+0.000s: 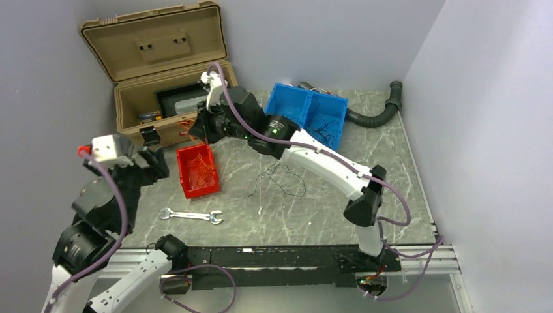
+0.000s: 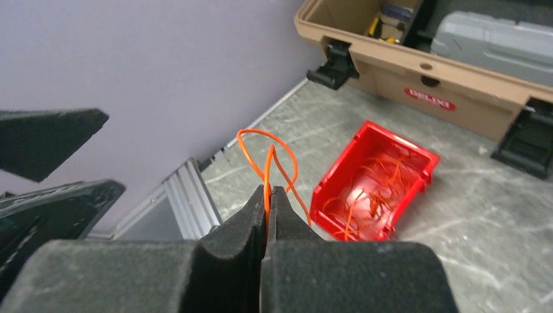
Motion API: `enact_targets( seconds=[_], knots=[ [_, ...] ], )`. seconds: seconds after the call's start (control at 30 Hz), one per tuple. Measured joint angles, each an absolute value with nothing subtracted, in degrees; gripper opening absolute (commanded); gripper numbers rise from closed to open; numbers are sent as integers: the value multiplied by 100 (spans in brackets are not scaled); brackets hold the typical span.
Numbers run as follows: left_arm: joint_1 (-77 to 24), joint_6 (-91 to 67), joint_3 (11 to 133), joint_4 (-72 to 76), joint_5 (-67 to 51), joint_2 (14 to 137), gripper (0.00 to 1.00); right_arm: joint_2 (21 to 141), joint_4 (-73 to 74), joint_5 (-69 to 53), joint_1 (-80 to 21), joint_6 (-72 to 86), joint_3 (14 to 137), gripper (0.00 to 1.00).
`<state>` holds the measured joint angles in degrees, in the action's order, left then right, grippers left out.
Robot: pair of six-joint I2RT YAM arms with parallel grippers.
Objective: Untangle the cables
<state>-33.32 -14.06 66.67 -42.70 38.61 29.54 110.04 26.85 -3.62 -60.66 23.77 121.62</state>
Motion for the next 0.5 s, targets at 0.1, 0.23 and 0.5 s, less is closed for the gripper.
enact_targets(
  seconds=[0.1, 0.23, 0.5],
  knots=[
    [-3330, -1374, 6665, -4261, 4174, 2602, 90, 11349, 2502, -462, -6058, 2449, 12573, 0],
    [-3328, -1317, 6617, -4250, 4386, 2451, 90, 11714, 1981, -412, -6038, 2504, 12665, 0],
    [-3330, -1317, 6486, -4287, 4497, 2475, 91, 12665, 1369, -189, -5970, 2657, 13082, 0]
  ],
)
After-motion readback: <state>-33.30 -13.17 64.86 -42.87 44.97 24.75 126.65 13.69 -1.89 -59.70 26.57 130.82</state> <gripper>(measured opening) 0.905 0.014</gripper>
